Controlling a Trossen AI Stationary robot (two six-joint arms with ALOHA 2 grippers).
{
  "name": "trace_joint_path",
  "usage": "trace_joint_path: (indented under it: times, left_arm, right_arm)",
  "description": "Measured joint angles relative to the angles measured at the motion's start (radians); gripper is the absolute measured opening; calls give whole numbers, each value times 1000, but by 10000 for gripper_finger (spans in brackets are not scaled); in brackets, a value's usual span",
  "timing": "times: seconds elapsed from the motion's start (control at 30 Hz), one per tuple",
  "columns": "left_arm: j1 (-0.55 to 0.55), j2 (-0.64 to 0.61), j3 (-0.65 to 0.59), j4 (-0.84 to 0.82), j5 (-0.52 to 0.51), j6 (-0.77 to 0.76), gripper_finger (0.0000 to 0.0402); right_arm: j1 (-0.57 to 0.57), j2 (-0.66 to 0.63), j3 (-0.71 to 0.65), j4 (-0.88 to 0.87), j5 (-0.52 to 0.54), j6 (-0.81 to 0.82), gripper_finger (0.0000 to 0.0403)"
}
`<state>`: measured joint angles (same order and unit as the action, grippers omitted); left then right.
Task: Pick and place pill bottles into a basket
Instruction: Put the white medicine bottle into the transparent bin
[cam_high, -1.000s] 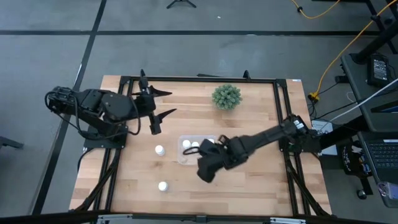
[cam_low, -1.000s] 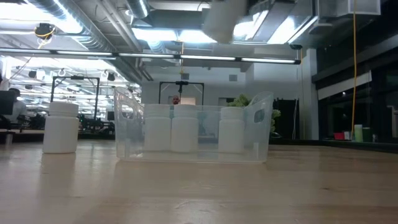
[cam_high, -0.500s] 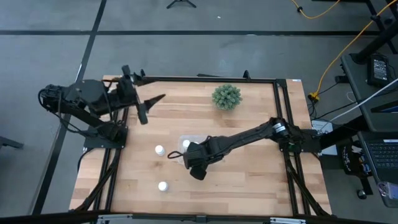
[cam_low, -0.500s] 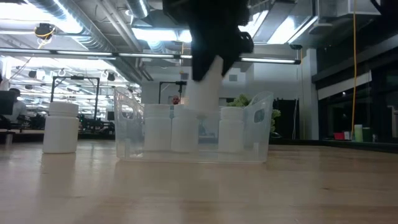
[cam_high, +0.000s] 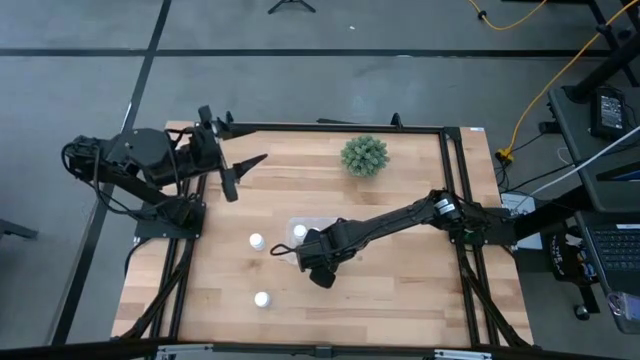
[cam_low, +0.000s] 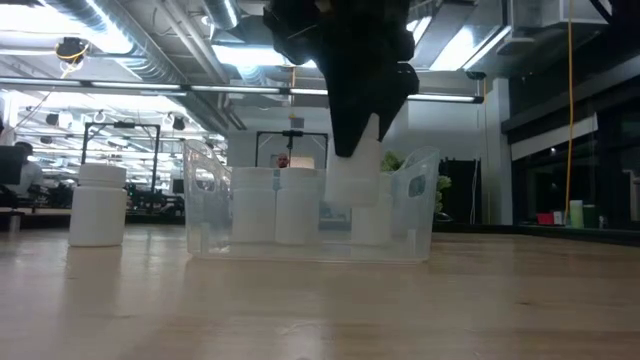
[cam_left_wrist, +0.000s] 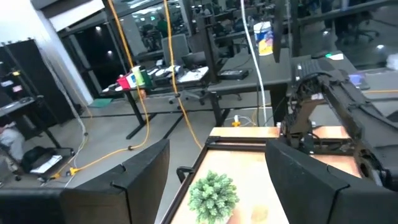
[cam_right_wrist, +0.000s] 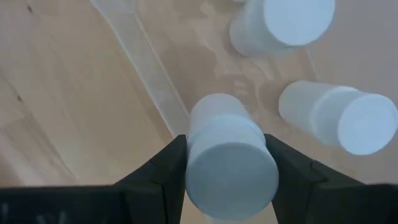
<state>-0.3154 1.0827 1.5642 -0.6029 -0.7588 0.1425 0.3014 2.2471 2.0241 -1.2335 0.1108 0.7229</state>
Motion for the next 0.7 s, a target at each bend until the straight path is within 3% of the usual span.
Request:
trace_joint_path:
  times: [0.7]
  left_arm:
    - [-45,7,0,-1,-1,-6,259]
  right_arm:
    - [-3,45,-2,7,0,1,168]
